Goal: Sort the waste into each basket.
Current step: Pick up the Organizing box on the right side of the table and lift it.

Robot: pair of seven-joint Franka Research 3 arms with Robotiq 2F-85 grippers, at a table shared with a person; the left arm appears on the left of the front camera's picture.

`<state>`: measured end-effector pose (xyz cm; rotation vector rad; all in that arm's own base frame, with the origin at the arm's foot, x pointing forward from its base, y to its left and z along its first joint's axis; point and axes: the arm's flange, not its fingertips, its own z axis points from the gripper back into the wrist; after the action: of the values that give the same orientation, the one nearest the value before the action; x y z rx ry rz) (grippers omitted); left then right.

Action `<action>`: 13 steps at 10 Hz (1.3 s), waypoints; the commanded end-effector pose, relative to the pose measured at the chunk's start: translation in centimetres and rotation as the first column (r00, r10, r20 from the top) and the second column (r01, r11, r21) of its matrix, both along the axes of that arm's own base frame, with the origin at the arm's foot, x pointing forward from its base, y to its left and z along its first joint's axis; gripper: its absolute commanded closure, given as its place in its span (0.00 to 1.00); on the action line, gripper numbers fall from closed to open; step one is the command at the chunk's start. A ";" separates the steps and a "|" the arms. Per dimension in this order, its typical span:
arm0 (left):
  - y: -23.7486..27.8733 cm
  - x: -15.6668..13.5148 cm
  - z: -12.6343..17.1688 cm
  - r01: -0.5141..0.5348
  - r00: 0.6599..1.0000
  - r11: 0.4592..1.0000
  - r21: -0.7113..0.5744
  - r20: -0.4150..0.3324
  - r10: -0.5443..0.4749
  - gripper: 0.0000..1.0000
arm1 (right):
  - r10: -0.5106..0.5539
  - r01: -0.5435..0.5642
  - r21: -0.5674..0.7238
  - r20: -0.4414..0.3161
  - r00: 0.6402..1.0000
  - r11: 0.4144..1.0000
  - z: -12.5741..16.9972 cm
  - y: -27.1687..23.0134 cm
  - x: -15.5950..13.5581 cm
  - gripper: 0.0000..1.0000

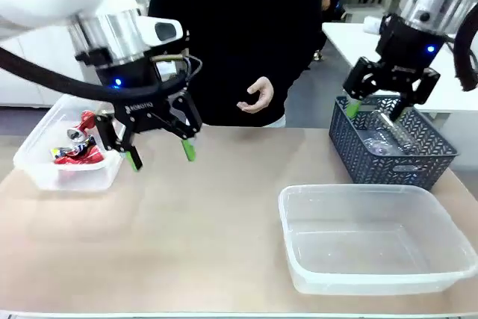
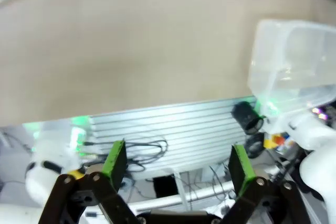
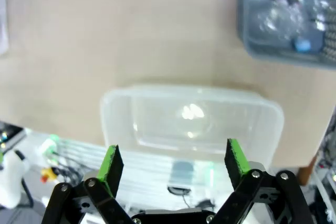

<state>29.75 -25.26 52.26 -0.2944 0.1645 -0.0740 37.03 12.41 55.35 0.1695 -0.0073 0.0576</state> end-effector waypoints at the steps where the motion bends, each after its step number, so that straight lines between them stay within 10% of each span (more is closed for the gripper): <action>1: -3.9 -0.9 -0.9 -0.031 0.997 0.999 -0.005 -0.068 0.031 0.00 | 0.015 -0.015 -0.011 0.032 0.999 1.000 0.9 -6.9 -5.2 0.00; 5: -13.4 -3.0 -1.8 0.060 0.992 0.998 0.000 -0.114 -0.060 0.00 | -0.062 0.062 -0.005 0.060 0.996 0.998 -7.2 -17.7 -16.3 0.00; 6: -13.4 -2.5 -1.4 0.160 0.975 0.987 0.014 -0.162 -0.155 0.00 | -0.176 0.173 0.036 0.118 0.977 0.984 -8.2 -17.2 -14.5 0.00; 7: -12.2 -3.9 -2.5 0.075 0.990 0.997 0.019 -0.120 -0.072 0.00 | -0.042 0.044 -0.024 0.056 0.998 0.999 -2.7 -16.3 -14.6 0.00; 10: -13.5 -3.3 -2.3 0.101 0.985 0.995 0.009 -0.140 -0.099 0.00 | -0.086 0.087 -0.009 0.068 0.994 0.996 -2.4 -17.6 -14.5 0.00; 13: -21.2 -5.1 -8.8 0.045 0.999 0.985 0.165 -0.034 -0.040 0.00 | -0.014 0.007 -0.086 -0.090 0.996 0.996 -11.7 -15.4 -10.2 0.00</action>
<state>23.96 -43.75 45.49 -0.1837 0.2297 -0.1265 26.47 -3.51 49.28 0.1067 0.0318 0.0136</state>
